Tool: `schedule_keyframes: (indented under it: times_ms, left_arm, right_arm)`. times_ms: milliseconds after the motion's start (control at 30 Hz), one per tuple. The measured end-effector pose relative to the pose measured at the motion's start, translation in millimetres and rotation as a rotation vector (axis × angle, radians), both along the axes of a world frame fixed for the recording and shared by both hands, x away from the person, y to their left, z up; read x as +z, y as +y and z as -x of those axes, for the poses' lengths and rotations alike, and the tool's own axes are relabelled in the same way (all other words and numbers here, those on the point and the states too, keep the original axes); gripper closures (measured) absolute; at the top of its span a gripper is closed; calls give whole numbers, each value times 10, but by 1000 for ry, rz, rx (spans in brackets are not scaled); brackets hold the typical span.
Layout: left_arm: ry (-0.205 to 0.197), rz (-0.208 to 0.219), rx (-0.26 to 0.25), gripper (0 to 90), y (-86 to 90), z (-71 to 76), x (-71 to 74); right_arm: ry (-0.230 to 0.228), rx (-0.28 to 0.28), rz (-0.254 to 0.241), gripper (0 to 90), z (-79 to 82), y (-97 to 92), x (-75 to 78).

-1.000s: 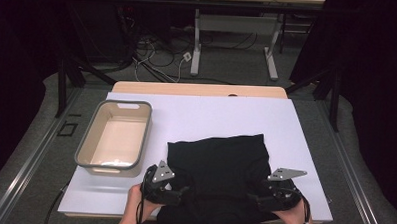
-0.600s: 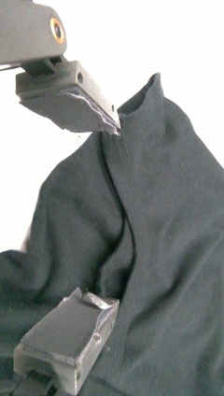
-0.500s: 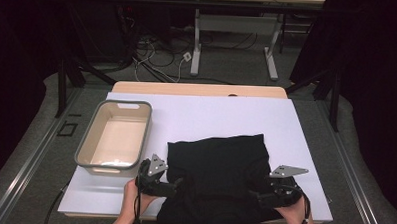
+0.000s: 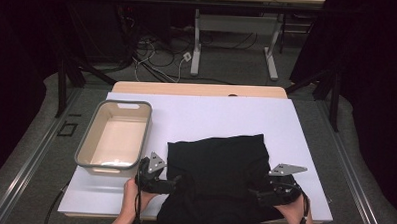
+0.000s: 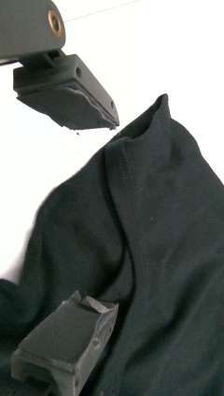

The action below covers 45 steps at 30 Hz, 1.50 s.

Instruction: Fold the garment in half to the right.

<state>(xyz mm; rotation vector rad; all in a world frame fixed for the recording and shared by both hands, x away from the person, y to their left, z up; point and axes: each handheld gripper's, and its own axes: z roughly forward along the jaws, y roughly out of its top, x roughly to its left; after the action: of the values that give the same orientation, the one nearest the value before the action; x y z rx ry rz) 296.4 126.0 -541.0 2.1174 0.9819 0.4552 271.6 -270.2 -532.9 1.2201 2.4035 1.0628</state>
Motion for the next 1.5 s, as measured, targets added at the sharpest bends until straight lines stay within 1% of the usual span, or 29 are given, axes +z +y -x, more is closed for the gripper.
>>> schedule_keyframes:
  times_ms: [100, 167, 233, 267, 333, 400, 467, 533, 600, 633, 700, 767, 800, 833, 900, 933, 1000, 1100, 1167, 1200, 1233, 1267, 1300, 1333, 1367, 1400, 1433, 1467, 1500]
  left_arm:
    - [20, -1, 16, 112, -1, -33, -41]
    - [28, -5, 27, 115, 4, -48, -59]
    - [40, -8, 35, 120, 5, -64, -78]
    - [60, -19, 46, 122, 10, -80, -94]
    - [60, -16, 48, 122, 14, -89, -108]
    - [73, -21, 59, 124, 17, -94, -114]
    - [65, -6, 76, 133, 24, -100, -125]
    - [72, 0, 80, 133, 19, -112, -143]
    - [84, 1, 81, 135, 8, -128, -163]
    - [80, 0, 85, 137, 0, -143, -173]
    - [81, 3, 91, 137, -18, -163, -181]
    - [85, 10, 104, 143, -45, -184, -196]
    - [86, 2, 97, 144, -53, -199, -200]
    - [88, 4, 104, 147, -74, -210, -212]
    - [89, -1, 106, 151, -107, -238, -233]
    - [94, -1, 111, 151, -123, -246, -246]
    - [80, -6, 126, 154, -145, -266, -254]
    - [76, 10, 144, 161, -178, -323, -264]
    - [85, 15, 149, 163, -190, -369, -258]
    - [89, 28, 154, 164, -194, -394, -256]
    - [90, 43, 164, 168, -200, -415, -258]
    - [90, 40, 167, 198, -204, -433, -256]
    - [79, 38, 176, 198, -215, -448, -260]
    - [79, 29, 174, 231, -219, -460, -259]
    - [74, 37, 183, 246, -230, -469, -263]
    - [57, 55, 166, 367, -230, -478, -260]
    - [57, 55, 166, 448, -230, -478, -260]
    - [55, 63, 155, 448, -233, -483, -260]
    - [60, 77, 135, 532, -230, -489, -259]
  right_arm:
    - [-4, -11, -4, 132, -58, 1, -7]
    - [6, -17, -6, 132, -95, -4, 0]
    - [-3, -30, -10, 134, -134, -16, -4]
    - [-3, -47, -8, 136, -168, -32, -2]
    - [-8, -50, -8, 137, -197, -46, 1]
    - [2, -74, -5, 140, -255, -64, 10]
    - [2, -103, -2, 150, -360, -98, 10]
    - [-1, -111, 0, 152, -396, -111, 4]
    - [14, -132, -1, 160, -465, -125, -6]
    - [15, -147, 8, 169, -543, -144, -17]
    - [17, -148, 7, 173, -567, -148, -19]
    - [20, -161, 8, 188, -629, -157, -20]
    - [23, -165, 7, 195, -665, -162, -22]
    - [24, -176, 13, 200, -703, -166, -25]
    - [34, -192, 18, 228, -821, -181, -33]
    - [34, -192, 18, 228, -821, -181, -33]
    - [42, -211, 16, 242, -896, -183, -40]
    - [60, -248, 17, 274, -1012, -195, -58]
    - [71, -263, 17, 300, -1097, -210, -83]
    - [71, -270, 19, 320, -1137, -217, -101]
    - [86, -275, 18, 343, -1169, -218, -116]
    - [108, -281, 10, 398, -1221, -221, -156]
    - [108, -281, 10, 398, -1221, -221, -156]
    - [103, -288, 19, 438, -1227, -219, -153]
    - [115, -286, 19, 512, -1226, -216, -138]
    - [118, -267, 5, 603, -1206, -192, -144]
    - [126, -256, 8, 656, -1200, -170, -139]
    - [126, -256, 8, 656, -1200, -170, -139]
    - [143, -244, 3, 720, -1194, -149, -127]
